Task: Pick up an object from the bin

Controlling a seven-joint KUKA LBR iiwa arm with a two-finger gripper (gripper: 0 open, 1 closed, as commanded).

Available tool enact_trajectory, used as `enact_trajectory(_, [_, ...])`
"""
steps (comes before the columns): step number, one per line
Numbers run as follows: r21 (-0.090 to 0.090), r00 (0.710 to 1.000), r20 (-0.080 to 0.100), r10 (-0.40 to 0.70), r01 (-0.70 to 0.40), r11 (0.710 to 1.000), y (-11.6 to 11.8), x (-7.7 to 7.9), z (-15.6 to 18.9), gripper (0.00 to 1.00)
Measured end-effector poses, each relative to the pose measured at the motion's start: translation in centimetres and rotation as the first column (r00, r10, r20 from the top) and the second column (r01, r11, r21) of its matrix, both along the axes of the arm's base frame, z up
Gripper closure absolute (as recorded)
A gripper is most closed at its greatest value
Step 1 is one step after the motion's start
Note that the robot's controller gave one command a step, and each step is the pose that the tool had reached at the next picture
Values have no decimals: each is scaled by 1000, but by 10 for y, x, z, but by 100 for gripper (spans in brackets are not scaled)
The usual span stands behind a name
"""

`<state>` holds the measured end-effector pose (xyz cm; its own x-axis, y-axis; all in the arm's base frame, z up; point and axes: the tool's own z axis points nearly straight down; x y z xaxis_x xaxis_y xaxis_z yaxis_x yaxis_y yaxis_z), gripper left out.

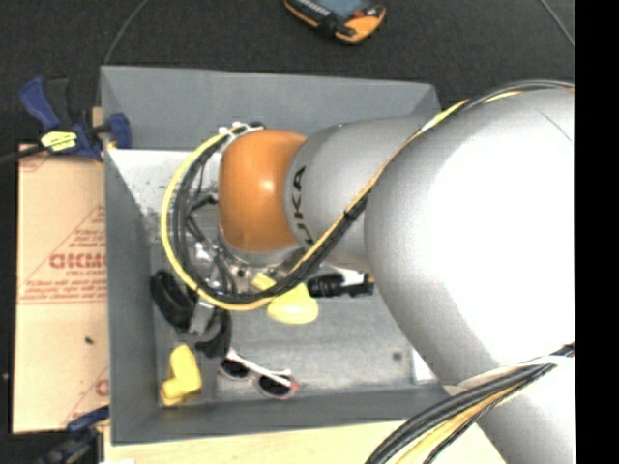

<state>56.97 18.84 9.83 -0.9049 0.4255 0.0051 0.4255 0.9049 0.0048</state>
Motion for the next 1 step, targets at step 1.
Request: enact_trajectory(1, [-3, 995, 16, 100, -100, 995, -62, 48, -25, 0])
